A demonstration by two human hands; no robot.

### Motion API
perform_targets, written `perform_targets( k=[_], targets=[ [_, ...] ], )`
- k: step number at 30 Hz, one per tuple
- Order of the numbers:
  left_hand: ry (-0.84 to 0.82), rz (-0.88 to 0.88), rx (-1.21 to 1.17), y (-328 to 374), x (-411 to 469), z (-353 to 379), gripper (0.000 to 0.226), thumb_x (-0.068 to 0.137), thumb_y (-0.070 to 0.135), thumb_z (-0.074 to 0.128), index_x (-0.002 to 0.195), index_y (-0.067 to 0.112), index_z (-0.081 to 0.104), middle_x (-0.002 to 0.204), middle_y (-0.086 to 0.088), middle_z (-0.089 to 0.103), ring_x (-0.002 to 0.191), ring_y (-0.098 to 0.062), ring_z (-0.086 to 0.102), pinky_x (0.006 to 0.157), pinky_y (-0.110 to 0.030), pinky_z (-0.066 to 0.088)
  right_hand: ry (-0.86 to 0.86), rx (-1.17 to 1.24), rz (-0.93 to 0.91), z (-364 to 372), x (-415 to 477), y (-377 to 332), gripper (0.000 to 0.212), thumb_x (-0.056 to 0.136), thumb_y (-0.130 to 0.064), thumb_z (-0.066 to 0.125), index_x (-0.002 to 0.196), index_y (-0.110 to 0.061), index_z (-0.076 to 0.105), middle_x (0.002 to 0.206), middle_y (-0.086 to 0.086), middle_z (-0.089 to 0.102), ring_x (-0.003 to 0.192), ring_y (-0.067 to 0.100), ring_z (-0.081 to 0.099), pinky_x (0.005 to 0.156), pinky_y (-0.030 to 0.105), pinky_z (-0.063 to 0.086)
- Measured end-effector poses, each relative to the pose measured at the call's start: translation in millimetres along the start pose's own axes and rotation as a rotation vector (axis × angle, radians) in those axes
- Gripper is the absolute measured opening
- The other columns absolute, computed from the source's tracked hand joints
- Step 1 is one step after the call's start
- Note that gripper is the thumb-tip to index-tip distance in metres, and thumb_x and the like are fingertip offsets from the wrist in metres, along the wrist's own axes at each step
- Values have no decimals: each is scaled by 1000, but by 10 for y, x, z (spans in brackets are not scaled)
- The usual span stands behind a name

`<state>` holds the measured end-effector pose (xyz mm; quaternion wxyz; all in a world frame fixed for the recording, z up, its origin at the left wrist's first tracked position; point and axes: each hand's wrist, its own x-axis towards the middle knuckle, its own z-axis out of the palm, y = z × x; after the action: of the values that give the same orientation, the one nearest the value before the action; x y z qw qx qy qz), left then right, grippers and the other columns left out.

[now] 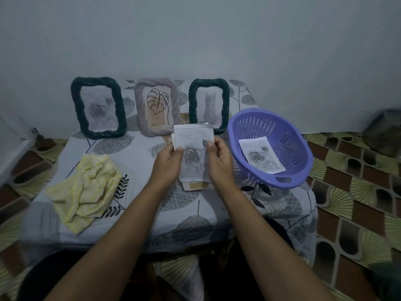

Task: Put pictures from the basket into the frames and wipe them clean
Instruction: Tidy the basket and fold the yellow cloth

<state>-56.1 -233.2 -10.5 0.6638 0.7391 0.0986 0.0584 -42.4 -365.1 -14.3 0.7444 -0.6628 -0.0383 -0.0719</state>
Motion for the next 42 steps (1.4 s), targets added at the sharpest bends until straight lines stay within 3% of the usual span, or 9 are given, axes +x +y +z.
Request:
perform_targets(
  k=[3,8,13,20,23,28,34,39,42],
  targets=[
    [49,92,-9,4,15,22,28,97,6,50,119,18,60,109,1,72,100,-15,69,87,-41,58,-4,-91,-65,-4,38,54,15,101,-11,51,107,-23,57,107,4,68,100,16,66,88,44,56],
    [85,226,-57,40,-32,50,29,95,-1,49,111,21,57,107,2,67,100,-9,64,77,-18,52,-46,-118,-95,-5,24,65,35,96,1,48,110,-32,51,112,-5,65,110,8,61,92,23,49],
    [71,178,-133,-53,-86,91,25,100,8,48,116,25,57,109,3,67,102,-10,64,86,-28,54,-99,-163,-79,-33,-31,200,27,98,0,49,117,-20,50,114,0,65,113,13,62,96,27,51],
    [95,-1,-199,-225,-118,175,25,98,21,43,108,36,60,108,1,70,107,-21,65,96,-46,53,-99,-280,40,-14,-92,248,15,105,-13,42,115,-19,52,98,-13,64,85,-12,60,76,15,48],
    [99,12,-170,-198,-105,213,25,98,25,41,107,38,61,109,2,71,106,-19,66,96,-48,54,-81,-313,54,-4,-87,174,17,106,-16,39,113,-21,53,96,-14,64,82,-11,59,79,24,50],
    [104,97,-123,108,-67,299,25,104,17,42,118,25,61,106,9,69,99,-6,65,74,-17,52,6,-369,16,-37,-20,-207,20,103,-16,41,112,-25,56,101,-6,67,90,8,63,75,26,53],
    [49,136,-35,543,12,582,27,94,22,49,114,26,66,103,6,73,96,-14,70,85,-48,58,96,-464,15,-383,179,-756,23,95,-10,45,109,-17,61,104,1,68,92,18,62,66,28,48],
    [-9,155,-46,782,26,952,40,99,14,53,138,23,47,114,7,63,93,-7,66,75,-28,58,194,-490,92,-803,366,-899,34,85,-8,46,112,-18,64,110,-1,68,100,21,62,80,35,53],
    [-152,96,-91,841,24,1182,42,99,14,52,140,19,47,120,7,62,107,-10,62,89,-28,53,220,-545,160,-1082,461,-898,41,77,-16,47,113,-20,65,114,1,69,103,25,63,88,45,55]
  ],
)
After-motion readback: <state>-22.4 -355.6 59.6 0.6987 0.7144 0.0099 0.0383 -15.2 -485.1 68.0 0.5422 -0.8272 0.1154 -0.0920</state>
